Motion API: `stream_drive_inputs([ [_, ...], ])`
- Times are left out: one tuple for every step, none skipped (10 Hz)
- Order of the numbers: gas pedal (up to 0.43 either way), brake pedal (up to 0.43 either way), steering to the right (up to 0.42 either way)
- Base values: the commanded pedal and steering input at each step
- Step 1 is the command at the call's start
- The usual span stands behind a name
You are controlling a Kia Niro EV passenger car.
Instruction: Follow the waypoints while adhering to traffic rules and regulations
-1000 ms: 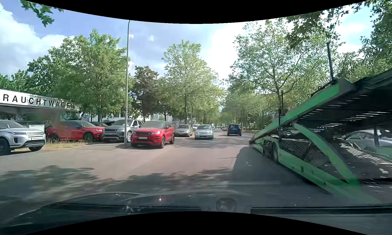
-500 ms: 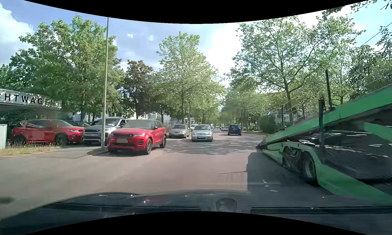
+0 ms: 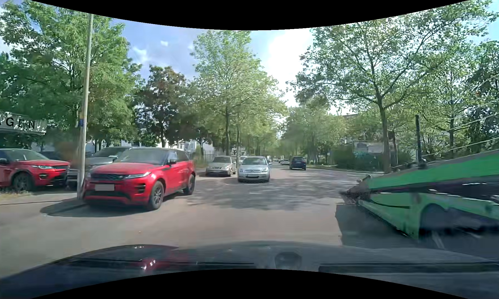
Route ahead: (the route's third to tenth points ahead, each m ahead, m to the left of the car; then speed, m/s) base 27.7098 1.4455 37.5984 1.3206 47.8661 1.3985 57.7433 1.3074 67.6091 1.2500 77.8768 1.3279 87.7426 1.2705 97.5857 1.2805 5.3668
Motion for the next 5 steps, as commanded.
stream_drive_inputs([
  [0.079,0.0,0.019],
  [0.079,0.0,0.02],
  [0.079,0.0,0.022],
  [0.079,0.0,0.028],
  [0.067,0.0,0.038],
])
